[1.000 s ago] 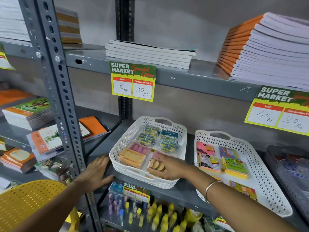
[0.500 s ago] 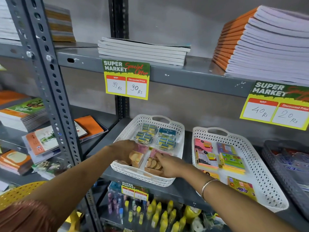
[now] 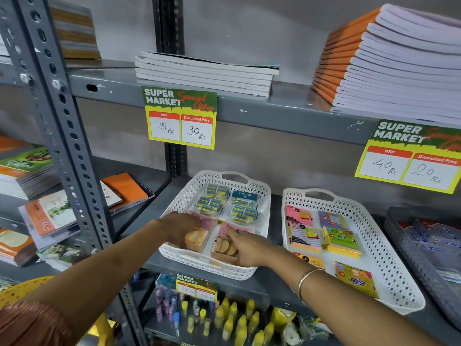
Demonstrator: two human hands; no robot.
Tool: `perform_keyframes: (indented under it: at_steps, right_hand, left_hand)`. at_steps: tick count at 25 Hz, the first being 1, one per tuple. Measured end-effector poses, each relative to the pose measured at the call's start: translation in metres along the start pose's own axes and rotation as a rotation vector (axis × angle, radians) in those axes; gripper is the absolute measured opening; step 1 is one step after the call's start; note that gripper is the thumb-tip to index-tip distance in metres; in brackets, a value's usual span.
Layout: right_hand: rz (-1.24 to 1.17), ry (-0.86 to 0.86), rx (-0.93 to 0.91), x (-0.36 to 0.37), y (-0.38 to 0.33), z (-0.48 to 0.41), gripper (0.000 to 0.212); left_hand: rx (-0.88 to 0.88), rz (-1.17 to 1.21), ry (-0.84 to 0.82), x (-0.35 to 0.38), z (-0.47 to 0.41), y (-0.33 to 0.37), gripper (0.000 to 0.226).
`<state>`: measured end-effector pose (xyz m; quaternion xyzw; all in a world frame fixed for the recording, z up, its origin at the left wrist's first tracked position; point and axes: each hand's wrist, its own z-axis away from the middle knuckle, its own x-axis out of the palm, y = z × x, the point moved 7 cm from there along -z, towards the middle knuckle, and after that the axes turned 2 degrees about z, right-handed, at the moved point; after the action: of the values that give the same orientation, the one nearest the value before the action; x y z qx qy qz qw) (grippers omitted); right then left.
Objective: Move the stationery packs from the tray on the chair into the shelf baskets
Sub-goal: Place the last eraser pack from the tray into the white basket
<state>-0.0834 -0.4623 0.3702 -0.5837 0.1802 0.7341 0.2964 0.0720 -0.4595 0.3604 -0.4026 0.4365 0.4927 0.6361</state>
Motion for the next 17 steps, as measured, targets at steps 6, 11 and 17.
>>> perform_keyframes:
  at_steps: [6,11,17]
  right_hand:
    - [-0.006,0.009,-0.013,0.0,-0.001,-0.002,0.074]
    - [0.01,0.024,-0.02,0.004,0.002,-0.005,0.065]
    - [-0.136,0.127,0.026,-0.014,0.017,0.008,0.07]
  left_hand:
    - [0.019,-0.005,0.029,0.002,0.0,0.002,0.071]
    - [0.03,-0.003,0.03,0.002,-0.001,0.001,0.072]
    - [-0.016,0.101,0.011,0.0,-0.003,0.002,0.088]
